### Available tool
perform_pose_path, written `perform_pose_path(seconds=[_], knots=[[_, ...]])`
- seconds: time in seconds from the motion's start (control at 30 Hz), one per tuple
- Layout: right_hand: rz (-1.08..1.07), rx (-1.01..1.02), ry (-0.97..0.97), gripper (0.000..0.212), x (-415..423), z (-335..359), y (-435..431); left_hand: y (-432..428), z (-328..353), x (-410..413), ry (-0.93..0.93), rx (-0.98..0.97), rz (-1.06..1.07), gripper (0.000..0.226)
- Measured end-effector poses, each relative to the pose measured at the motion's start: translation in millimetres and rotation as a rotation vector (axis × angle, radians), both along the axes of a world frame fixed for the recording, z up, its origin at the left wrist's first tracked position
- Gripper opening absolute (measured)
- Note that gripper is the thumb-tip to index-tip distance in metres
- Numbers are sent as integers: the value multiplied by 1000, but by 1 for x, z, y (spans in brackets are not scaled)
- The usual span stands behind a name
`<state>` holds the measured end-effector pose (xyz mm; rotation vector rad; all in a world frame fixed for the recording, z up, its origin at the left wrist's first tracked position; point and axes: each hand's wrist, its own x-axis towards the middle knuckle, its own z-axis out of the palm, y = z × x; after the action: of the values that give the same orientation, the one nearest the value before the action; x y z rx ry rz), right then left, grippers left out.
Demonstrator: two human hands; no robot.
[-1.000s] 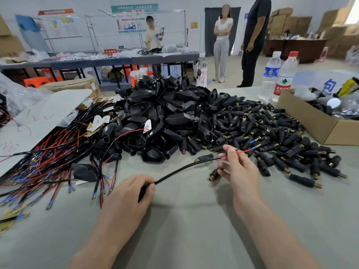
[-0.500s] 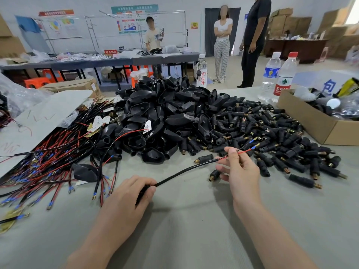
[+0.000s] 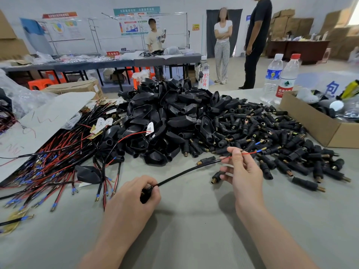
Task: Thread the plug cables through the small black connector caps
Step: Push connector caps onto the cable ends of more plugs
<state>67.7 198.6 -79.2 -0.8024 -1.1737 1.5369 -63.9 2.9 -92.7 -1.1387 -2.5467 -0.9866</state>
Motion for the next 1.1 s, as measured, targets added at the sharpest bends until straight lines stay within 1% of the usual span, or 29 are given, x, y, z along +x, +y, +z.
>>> perform_pose_path(seconds=[0.1, 0.23, 0.33, 0.4, 0.47, 0.6, 0.73, 0.9, 1.0, 1.1], knots=[[2, 6, -5, 22, 0, 0, 0, -2, -1, -2, -2, -2, -19, 10], [2, -4, -22, 22, -1, -2, 1, -6, -2, -6, 0, -8, -108, 4], [-5, -15, -6, 21, -1, -2, 1, -8, -3, -7, 13, -30, -143, 30], [-8, -37, 11, 21, -1, -2, 1, -8, -2, -6, 25, -41, -140, 37], [2, -66, 38, 20, -1, -2, 1, -7, 0, -4, 39, -41, -124, 34], [15, -85, 57, 21, -1, -2, 2, -5, 5, 1, 92, -21, -76, 15], [23, -79, 39, 23, -1, -3, 2, -4, 5, 3, 143, -18, -86, 17], [37, -81, 36, 25, 1, -1, 1, 0, 8, 4, 133, -41, -121, 12], [45, -91, 40, 24, 0, 2, 1, 2, 9, 7, 104, -47, -58, 18], [62, -100, 48, 24, 0, 2, -1, 8, 11, 12, 136, -63, 42, 22]])
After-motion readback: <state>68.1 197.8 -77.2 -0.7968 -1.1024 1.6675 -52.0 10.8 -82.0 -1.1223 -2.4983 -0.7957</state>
